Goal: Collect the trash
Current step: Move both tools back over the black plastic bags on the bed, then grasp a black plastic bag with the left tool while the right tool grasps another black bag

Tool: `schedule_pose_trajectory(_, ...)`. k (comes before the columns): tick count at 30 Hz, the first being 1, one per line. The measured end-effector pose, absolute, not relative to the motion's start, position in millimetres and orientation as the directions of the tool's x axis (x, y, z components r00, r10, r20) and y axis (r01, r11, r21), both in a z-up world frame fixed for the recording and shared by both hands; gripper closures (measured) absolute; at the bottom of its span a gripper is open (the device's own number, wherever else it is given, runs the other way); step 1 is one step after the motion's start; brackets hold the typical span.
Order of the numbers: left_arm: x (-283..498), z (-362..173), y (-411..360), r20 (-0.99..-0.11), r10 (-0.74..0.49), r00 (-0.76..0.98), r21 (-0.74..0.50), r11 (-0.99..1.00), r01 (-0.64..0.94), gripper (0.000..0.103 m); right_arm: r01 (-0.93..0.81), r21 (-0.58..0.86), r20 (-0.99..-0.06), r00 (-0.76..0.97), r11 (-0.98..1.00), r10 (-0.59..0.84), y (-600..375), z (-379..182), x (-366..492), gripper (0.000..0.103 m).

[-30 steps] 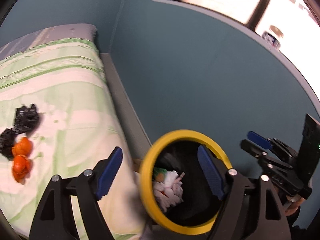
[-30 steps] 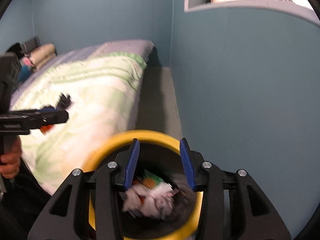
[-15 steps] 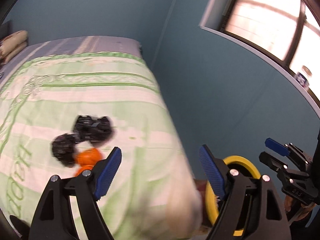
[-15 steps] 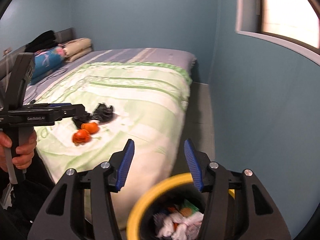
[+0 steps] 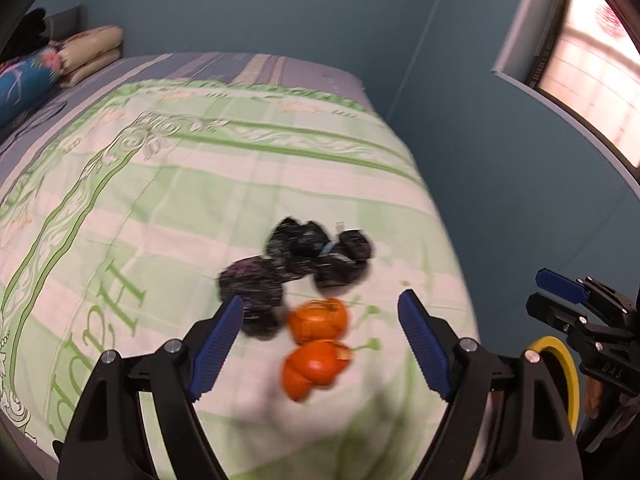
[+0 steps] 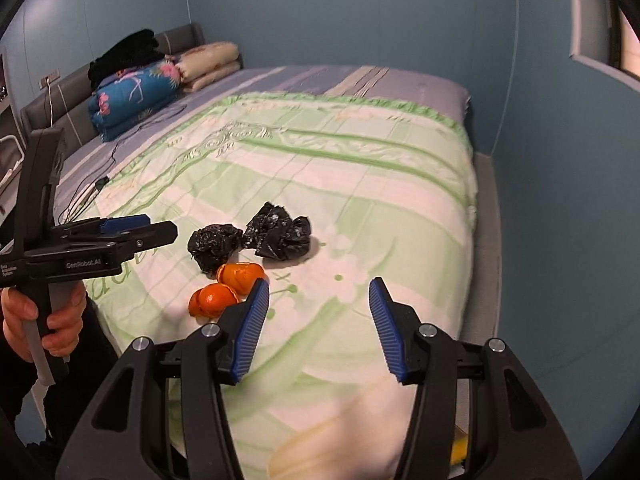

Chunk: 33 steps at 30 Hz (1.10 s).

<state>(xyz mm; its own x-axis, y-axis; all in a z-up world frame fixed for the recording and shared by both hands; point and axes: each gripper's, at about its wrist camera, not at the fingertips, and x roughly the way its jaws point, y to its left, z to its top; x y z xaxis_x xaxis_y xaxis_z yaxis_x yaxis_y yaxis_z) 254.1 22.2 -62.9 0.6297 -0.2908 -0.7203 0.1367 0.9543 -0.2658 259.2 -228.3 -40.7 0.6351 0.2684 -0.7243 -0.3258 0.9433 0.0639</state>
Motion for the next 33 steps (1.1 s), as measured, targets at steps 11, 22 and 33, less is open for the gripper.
schedule_pose_trajectory(11,300.1,-112.5,62.9,-0.781,-0.234,0.579,-0.257,0.965,0.043,0.027,-0.359,0.110,-0.808,0.510,0.927,0.294,-186.1,-92.5,341.3,0.054)
schedule_pose_trajectory(22,322.6,-140.7,62.4,-0.823,-0.215,0.526,-0.229,0.973,0.040,0.027,-0.367,0.144,-0.859,0.414,0.919,0.300,-158.4,-126.9,393.9,0.054)
schedule_pose_trajectory(33,337.2,-148.6,51.0,-0.838,-0.213,0.502,-0.210,0.976,0.062,0.027,-0.397,0.119,-0.876,0.390,0.910,0.285,-147.4,-140.1,404.3,0.054)
